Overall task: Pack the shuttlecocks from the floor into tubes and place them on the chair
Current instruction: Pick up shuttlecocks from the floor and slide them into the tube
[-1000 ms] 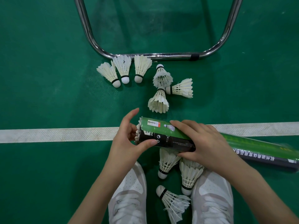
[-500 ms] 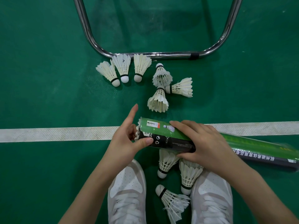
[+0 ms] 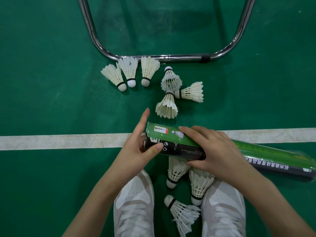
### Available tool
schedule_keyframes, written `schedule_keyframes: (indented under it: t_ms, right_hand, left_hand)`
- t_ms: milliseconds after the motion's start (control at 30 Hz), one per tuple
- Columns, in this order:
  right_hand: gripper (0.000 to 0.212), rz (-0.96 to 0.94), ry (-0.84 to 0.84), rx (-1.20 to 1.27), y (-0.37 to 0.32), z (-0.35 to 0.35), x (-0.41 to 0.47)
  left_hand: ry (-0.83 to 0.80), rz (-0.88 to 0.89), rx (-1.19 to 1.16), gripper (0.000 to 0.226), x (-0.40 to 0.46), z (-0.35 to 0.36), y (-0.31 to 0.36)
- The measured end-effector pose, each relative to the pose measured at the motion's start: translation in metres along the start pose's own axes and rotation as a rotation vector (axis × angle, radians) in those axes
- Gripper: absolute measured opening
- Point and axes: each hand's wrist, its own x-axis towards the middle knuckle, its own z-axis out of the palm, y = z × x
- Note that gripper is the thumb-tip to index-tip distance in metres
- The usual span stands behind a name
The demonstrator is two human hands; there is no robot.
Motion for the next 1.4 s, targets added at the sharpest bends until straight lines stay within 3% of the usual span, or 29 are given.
schedule_keyframes:
  t_ms: [300,1133,1400]
  right_hand:
    - [0.092,0.004,0.007,0.028,0.0021,-0.0021,0.0006]
    - [0.094,-0.004,0.003,0.023,0.0008,-0.0012,-0.0024]
    - [0.094,0.002,0.008,0.022,0.0020,-0.0027,-0.0014]
  left_hand:
    - [0.089,0.024,0.156,0.106,0.0041,0.0063,0.0008]
    - [-0.067,0.021,0.083,0.094,0.0088,0.0021,-0.0018]
    - [0.013,0.017,0.077,0.096,0.0075,0.0056,0.0004]
